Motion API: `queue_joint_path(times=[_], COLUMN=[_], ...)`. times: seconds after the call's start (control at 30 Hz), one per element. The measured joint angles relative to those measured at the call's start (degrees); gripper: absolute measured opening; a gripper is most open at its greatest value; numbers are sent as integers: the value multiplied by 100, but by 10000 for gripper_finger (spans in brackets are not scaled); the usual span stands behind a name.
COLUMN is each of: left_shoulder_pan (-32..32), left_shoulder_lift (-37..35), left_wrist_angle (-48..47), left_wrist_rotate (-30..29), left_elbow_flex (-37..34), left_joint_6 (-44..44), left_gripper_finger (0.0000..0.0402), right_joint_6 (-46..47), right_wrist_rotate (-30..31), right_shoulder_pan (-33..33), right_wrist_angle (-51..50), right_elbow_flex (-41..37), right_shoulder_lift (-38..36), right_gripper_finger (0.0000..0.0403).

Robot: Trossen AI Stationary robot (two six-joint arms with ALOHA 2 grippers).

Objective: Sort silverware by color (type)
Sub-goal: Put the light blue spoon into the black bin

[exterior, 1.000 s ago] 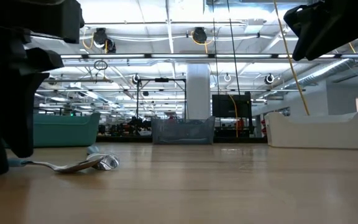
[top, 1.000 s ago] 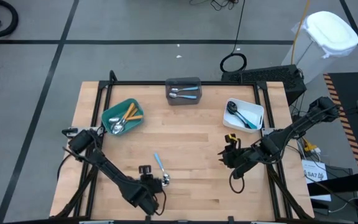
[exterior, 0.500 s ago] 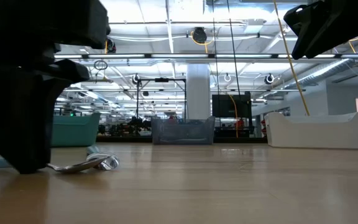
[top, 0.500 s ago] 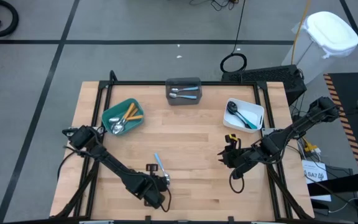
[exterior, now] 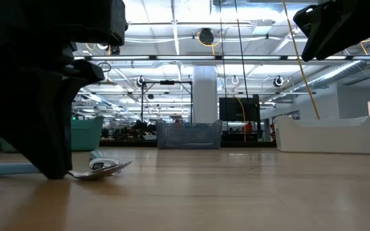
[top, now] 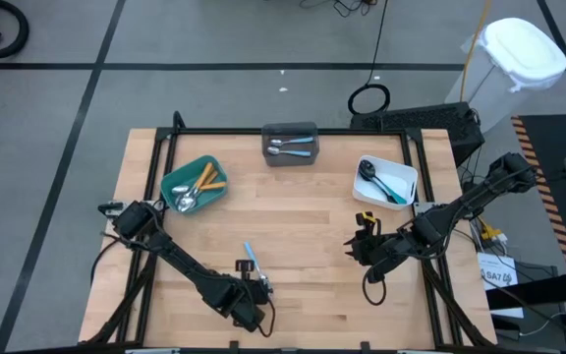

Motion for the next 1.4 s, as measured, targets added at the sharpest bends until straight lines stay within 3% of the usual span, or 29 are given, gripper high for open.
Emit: queue_joint_path(times=[0.4, 0.7, 0.83, 0.97, 1.17, 1.3, 1.4], left_shoulder_pan=[-134, -74, 26, 149, 245, 249, 258], left_shoulder_lift=[50, 32, 28, 28, 22, 17, 17], left_wrist_angle=[-1023, -1443, -1525, -1405, -670, -252, 371], left_wrist_rotate=[-1388, -3438, -3715, -3780, -3985, -4406, -4393], left_elbow_flex=[1598, 2222, 2380, 2564, 3426, 3797, 3843], left_joint_6=[933, 1448, 1460, 1460, 1759, 2439, 2892], left_gripper_finger=[2, 1, 1, 1, 1, 1, 1], right_joint_6=[-16, -40, -109, -578, -1079, -882, -809], right_wrist_rotate=[4, 18, 110, 352, 347, 303, -77], right_shoulder_pan=[-2, -2, -2, -9, -119, -162, -125], right_wrist_angle=[2, -11, 228, 1186, 2620, 3173, 3510], right_elbow_flex=[-2, -2, -58, -453, -892, -896, -897], right_shoulder_lift=[0, 2, 0, 0, 4, 0, 0], right_gripper_finger=[102, 102, 102, 102, 102, 102, 104])
